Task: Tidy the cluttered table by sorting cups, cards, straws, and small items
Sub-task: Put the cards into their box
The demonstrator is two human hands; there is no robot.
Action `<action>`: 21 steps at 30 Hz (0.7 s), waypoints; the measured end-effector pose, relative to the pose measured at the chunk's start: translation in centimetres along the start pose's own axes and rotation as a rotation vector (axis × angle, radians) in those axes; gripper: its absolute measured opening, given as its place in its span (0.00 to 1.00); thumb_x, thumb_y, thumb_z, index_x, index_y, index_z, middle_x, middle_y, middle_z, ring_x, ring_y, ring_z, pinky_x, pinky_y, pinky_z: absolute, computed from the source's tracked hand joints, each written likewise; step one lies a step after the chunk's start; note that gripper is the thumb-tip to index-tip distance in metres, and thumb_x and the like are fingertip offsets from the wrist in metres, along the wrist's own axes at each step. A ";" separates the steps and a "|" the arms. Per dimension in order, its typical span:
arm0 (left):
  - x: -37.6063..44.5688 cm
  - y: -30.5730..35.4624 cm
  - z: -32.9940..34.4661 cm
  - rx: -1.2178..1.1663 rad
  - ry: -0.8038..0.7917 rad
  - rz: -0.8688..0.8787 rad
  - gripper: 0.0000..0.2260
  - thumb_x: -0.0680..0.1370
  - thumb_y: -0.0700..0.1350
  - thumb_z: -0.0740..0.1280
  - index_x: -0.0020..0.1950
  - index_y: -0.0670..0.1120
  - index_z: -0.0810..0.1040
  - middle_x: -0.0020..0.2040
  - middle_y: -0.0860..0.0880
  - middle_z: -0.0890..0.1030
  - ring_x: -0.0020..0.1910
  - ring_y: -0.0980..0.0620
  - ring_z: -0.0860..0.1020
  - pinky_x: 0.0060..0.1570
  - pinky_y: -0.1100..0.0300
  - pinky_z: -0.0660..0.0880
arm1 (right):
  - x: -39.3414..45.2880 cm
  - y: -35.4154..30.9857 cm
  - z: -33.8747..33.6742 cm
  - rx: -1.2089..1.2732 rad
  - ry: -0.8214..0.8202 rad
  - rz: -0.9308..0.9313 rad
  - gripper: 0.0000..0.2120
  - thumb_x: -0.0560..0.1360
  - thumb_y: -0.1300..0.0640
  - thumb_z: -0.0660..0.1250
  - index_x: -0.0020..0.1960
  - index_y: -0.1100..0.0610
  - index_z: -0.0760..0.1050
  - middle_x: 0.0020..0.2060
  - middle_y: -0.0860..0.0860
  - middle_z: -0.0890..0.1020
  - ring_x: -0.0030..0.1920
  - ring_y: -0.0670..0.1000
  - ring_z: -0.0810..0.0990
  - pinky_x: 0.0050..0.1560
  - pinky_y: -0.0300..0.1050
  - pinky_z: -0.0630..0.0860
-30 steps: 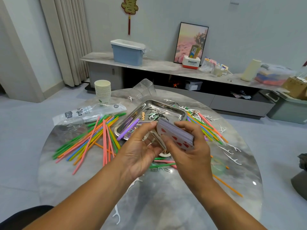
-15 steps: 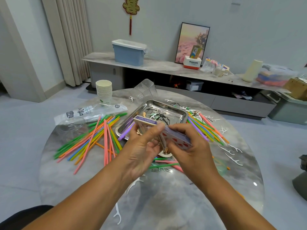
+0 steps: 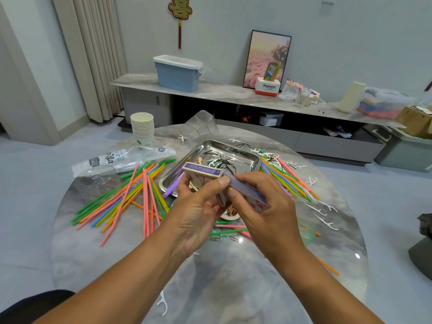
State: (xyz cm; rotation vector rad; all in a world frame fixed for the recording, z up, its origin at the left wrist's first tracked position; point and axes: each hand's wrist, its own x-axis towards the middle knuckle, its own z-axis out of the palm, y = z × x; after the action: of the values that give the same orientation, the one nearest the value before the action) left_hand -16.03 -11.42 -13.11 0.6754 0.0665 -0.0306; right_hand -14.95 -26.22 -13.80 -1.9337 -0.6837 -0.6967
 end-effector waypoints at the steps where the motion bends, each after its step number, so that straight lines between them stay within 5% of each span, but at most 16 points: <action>1: 0.0 0.0 0.0 -0.011 0.005 0.003 0.37 0.69 0.32 0.75 0.73 0.51 0.64 0.55 0.40 0.83 0.49 0.41 0.84 0.42 0.52 0.82 | 0.0 -0.1 0.0 0.018 0.004 0.027 0.10 0.76 0.60 0.75 0.56 0.55 0.82 0.48 0.47 0.82 0.50 0.46 0.82 0.50 0.43 0.78; 8: 0.1 -0.3 0.1 0.031 0.069 0.063 0.41 0.67 0.36 0.79 0.74 0.49 0.61 0.51 0.42 0.83 0.43 0.46 0.84 0.38 0.54 0.80 | -0.1 -0.1 0.1 0.004 -0.049 -0.015 0.11 0.76 0.60 0.74 0.58 0.55 0.81 0.50 0.47 0.83 0.51 0.49 0.82 0.49 0.51 0.79; 12: 0.1 -0.2 -0.1 0.105 0.035 0.125 0.37 0.70 0.37 0.78 0.72 0.52 0.62 0.56 0.43 0.82 0.49 0.45 0.83 0.41 0.54 0.80 | -0.2 -0.4 0.1 -0.046 -0.055 -0.087 0.17 0.77 0.61 0.74 0.65 0.55 0.80 0.57 0.47 0.82 0.58 0.47 0.81 0.57 0.45 0.78; 21: -0.1 -0.4 -0.1 0.120 -0.026 0.144 0.40 0.68 0.30 0.75 0.73 0.53 0.63 0.53 0.43 0.82 0.48 0.46 0.82 0.40 0.55 0.79 | -0.1 -0.3 0.0 0.008 0.004 -0.096 0.15 0.74 0.67 0.74 0.60 0.60 0.82 0.54 0.50 0.84 0.57 0.50 0.83 0.55 0.49 0.79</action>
State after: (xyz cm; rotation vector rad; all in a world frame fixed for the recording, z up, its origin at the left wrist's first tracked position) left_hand -16.12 -11.67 -13.38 0.7984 -0.0091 0.0954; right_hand -15.21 -26.10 -13.73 -1.9017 -0.7794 -0.7561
